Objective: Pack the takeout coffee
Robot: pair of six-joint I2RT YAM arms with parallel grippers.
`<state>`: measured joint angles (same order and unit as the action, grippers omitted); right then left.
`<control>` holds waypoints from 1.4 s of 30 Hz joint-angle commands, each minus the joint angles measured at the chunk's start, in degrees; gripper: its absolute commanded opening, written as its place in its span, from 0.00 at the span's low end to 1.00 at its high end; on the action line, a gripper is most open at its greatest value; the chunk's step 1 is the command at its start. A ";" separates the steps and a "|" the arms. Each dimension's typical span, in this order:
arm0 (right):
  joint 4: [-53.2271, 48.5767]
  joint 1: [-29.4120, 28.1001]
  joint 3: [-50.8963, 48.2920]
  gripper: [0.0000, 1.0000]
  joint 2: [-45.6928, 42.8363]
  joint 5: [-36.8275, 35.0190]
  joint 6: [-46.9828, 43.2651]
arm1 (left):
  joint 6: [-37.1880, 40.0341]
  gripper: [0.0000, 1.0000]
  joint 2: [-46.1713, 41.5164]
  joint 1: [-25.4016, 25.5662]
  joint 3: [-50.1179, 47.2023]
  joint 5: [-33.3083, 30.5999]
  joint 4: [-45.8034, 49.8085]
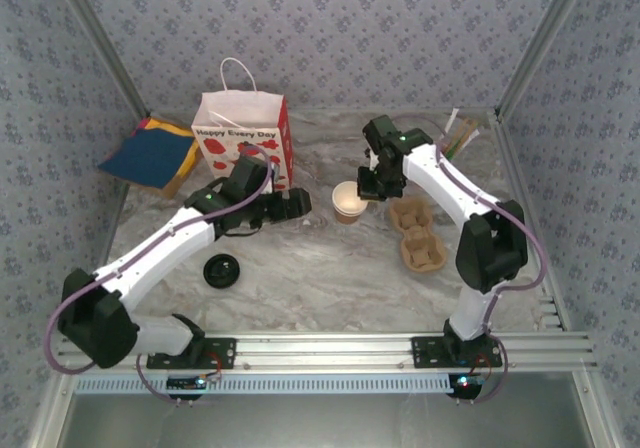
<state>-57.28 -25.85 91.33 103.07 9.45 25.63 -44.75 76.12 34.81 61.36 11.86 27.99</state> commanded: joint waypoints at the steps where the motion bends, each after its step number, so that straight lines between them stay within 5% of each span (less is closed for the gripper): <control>1: -2.59 0.37 3.28 0.00 2.45 1.66 -1.37 | -6.86 0.92 4.01 -3.21 0.64 13.18 -10.08; 6: -4.27 0.51 6.63 0.00 5.16 2.48 -1.65 | -13.16 0.81 10.69 -5.13 0.76 19.01 -18.40; 9: -4.31 0.51 7.39 0.00 5.50 2.43 -1.56 | -16.64 0.62 13.98 -5.79 -0.47 22.14 -23.16; 14: -4.62 0.53 7.94 0.00 5.92 2.57 -1.55 | -25.48 0.61 17.85 -7.24 -5.41 27.93 -38.51; 25: -4.55 0.50 8.65 0.00 6.96 3.37 -1.58 | -32.85 0.61 22.28 -7.39 -11.09 31.62 -55.71; 42: -4.66 0.59 9.51 0.00 7.59 3.92 -1.68 | -36.47 0.60 25.91 -8.04 -14.53 32.53 -63.44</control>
<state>-60.20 -25.74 98.94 109.95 12.47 24.75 -80.34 101.12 27.07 47.31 42.92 -31.99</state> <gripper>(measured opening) 0.043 0.599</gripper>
